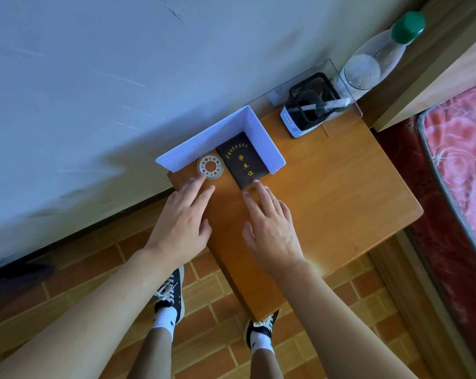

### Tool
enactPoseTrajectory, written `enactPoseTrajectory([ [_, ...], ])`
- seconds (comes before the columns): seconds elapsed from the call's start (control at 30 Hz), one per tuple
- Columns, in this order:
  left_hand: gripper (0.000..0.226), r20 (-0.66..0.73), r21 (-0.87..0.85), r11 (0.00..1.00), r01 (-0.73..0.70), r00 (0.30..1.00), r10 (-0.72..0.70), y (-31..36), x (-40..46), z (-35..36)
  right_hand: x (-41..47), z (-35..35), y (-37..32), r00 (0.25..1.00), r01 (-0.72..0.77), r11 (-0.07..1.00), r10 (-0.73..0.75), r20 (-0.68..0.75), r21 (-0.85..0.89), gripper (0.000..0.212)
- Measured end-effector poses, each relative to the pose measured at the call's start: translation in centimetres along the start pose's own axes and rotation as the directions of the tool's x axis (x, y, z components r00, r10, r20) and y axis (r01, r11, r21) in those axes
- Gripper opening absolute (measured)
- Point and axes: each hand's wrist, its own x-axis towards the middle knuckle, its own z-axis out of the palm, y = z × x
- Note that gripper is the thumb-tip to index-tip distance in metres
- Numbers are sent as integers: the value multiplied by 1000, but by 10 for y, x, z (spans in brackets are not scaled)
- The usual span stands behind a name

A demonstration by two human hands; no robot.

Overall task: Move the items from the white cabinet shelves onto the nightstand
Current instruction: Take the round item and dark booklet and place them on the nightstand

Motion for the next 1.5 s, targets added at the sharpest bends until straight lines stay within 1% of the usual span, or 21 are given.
enactPoseTrajectory([
  [0.17, 68, -47, -18, 998, 54, 997, -55, 15, -12, -4, -7, -14, 9, 999, 33, 999, -33, 24, -25, 61],
  [0.33, 67, -127, -63, 988, 144, 980, -151, 42, -30, -15, -17, -37, 12, 991, 101, 994, -97, 91, -38, 62],
  [0.43, 65, -186, -123, 970, 210, 955, -230, 61, -45, -25, -26, -53, 11, 988, 121, 992, -118, 101, -28, 63],
  [0.6, 64, -229, -202, 927, 315, 905, -358, 90, -80, -34, -44, -73, 1, 980, 175, 984, -174, 96, -10, 59],
  [0.83, 61, -272, -243, 874, 421, 836, -478, 107, -138, -46, -73, -85, -23, 970, 221, 975, -219, 108, -4, 56],
  [1.0, 57, -320, -310, 814, 492, 752, -576, 113, -212, -53, -110, -87, -68, 946, 302, 953, -300, 122, 3, 56],
  [1.07, 56, -340, -334, 782, 526, 707, -620, 117, -248, -57, -128, -87, -89, 933, 346, 938, -345, 107, 14, 56],
  [1.17, 55, -366, -376, 723, 580, 624, -690, 124, -308, -64, -163, -92, -127, 899, 421, 906, -423, 116, 38, 57],
  [1.27, 51, -410, -407, 687, 603, 551, -727, 138, -375, -77, -208, -102, -165, 862, 490, 871, -491, 124, 35, 60],
  [1.4, 54, -454, -466, 625, 626, 437, -777, 171, -471, -93, -282, -119, -206, 832, 534, 842, -539, 133, 70, 64],
  [1.5, 52, -433, -526, 534, 662, 333, -838, 199, -540, -101, -337, -132, -229, 787, 596, 801, -596, 159, 51, 65],
])
